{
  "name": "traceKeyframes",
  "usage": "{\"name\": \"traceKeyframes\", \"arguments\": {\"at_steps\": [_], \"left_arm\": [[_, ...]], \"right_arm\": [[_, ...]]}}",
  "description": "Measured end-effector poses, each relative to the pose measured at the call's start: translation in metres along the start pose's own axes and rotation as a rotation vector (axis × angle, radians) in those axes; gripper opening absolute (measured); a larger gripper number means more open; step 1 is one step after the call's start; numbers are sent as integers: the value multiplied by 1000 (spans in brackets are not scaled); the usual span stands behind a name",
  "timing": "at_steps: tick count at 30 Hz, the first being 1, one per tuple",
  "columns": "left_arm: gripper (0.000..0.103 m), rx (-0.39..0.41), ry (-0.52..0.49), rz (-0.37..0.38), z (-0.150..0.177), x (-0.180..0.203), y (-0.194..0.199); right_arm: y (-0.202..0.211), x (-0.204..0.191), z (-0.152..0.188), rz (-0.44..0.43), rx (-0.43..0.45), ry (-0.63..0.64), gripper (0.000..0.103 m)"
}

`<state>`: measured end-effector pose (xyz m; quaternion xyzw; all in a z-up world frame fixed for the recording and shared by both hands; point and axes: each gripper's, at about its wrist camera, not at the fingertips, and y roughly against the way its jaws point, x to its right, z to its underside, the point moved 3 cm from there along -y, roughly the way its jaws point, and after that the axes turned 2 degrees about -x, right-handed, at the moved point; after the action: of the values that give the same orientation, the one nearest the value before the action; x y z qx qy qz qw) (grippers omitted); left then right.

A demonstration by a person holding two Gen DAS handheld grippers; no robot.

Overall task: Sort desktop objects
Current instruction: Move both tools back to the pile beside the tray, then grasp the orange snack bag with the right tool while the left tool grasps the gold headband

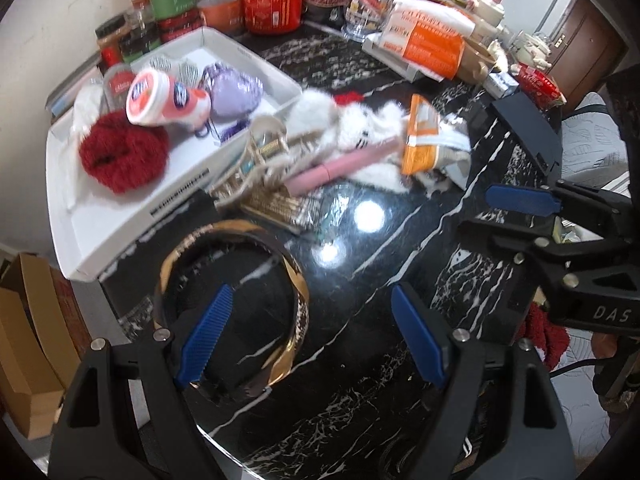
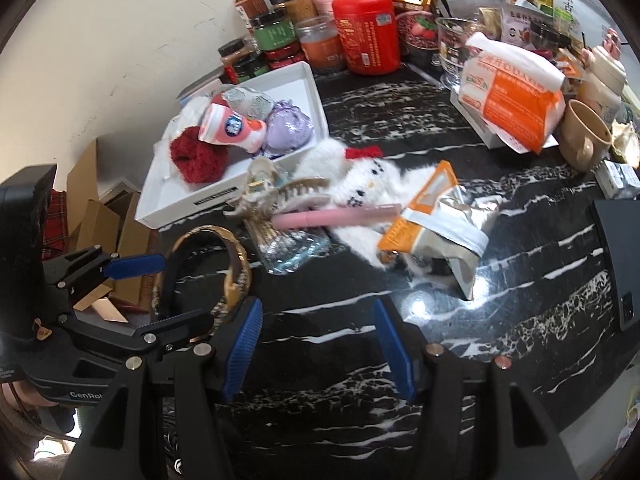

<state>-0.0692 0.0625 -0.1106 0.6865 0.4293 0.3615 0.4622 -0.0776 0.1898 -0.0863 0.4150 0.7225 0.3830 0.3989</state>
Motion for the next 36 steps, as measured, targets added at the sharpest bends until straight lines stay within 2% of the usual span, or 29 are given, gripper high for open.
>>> {"name": "traceKeyframes", "arguments": {"at_steps": [9, 14, 24, 31, 36], "left_arm": [[81, -58, 47, 32, 8, 3, -36], [81, -65, 68, 55, 5, 4, -50], [81, -100, 132, 77, -1, 0, -75], [81, -99, 162, 86, -6, 3, -81], [81, -114, 185, 78, -15, 3, -85]], "right_arm": [[-6, 30, -6, 99, 36, -18, 59], [-13, 41, -18, 173, 32, 94, 59], [-37, 54, -39, 239, 19, 311, 66], [-53, 58, -45, 255, -24, 472, 68], [-64, 59, -52, 201, -72, 586, 70]]}}
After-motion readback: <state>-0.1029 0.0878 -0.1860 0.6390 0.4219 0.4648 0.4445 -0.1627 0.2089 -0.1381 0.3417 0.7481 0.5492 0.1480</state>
